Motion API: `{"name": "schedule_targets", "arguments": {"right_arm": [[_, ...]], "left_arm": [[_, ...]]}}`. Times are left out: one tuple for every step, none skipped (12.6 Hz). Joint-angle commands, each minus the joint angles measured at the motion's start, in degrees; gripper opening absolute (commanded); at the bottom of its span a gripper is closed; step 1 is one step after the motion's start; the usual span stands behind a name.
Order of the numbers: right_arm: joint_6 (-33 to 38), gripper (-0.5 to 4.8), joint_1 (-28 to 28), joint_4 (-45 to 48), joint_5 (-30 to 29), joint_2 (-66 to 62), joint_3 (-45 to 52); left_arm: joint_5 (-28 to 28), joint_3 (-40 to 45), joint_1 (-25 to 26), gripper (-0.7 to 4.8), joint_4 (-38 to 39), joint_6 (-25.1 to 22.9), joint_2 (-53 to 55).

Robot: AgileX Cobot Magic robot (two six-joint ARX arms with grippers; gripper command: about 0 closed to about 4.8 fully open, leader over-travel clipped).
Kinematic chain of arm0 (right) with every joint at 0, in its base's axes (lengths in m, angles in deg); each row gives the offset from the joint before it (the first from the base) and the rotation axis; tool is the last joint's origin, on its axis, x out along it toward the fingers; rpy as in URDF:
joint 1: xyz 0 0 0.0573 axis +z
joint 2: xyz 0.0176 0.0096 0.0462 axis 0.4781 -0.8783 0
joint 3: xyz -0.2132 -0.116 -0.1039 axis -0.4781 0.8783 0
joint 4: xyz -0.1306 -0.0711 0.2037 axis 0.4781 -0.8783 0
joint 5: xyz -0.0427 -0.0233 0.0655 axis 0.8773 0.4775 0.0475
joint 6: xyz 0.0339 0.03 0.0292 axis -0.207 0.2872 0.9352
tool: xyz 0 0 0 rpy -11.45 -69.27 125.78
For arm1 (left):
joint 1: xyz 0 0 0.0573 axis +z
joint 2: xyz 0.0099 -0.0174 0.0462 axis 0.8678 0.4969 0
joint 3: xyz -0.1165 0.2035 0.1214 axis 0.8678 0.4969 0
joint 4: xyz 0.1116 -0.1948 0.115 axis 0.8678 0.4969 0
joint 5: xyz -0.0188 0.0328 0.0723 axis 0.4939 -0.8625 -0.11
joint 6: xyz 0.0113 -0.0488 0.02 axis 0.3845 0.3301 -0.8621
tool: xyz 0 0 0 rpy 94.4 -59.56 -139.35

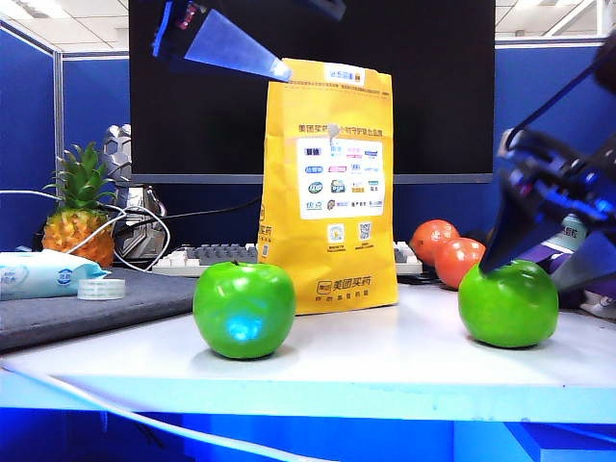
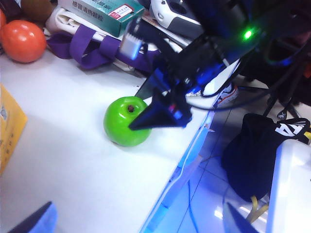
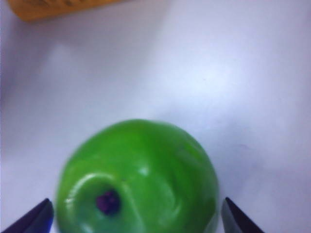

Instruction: Pick up the green apple and throw it into the yellow paper bag.

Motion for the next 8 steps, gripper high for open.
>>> {"name": "schedule_targets", "arguments": {"right_arm": [[-0.5, 4.79, 1.0, 0.2, 6.3, -1.4, -0.2], [-0.5, 3.38, 1.0, 0.2, 6.3, -2.1, -0.2], [-0.5, 2.0, 1.0, 1.9, 5.7, -2.4, -0.3], [-0.2, 1.32, 1.0, 1.5, 4.4, -2.4, -2.1], [0.0, 1.26, 1.0, -0.1, 3.6, -2.4, -4.4], [-0.1, 1.26, 1.0, -8.5, 1.1, -2.3, -17.1], [-0.1, 1.26, 1.0, -10.6, 0.0, -2.3, -21.7], [4.4, 1.26, 1.2, -13.2, -11.5, -2.3, -37.9]], "left_arm": [[0.2, -0.2, 0.0, 4.79, -1.6, 0.2, -0.1], [0.2, -0.2, 0.0, 4.79, -1.6, 0.2, -0.1], [-0.4, -0.2, 0.0, 4.79, -1.6, 0.2, -0.1], [-4.3, -0.2, 0.0, 4.79, -2.7, -0.1, -0.1], [-7.8, -0.2, 0.0, 4.79, -3.8, -0.3, -0.3], [-20.2, -0.4, 0.2, 4.79, -7.8, -4.8, -3.1], [-24.3, -0.8, 0.2, 4.79, -8.1, -6.2, -4.3], [-32.0, -1.7, 0.2, 4.79, -9.4, -11.8, -7.7]]}}
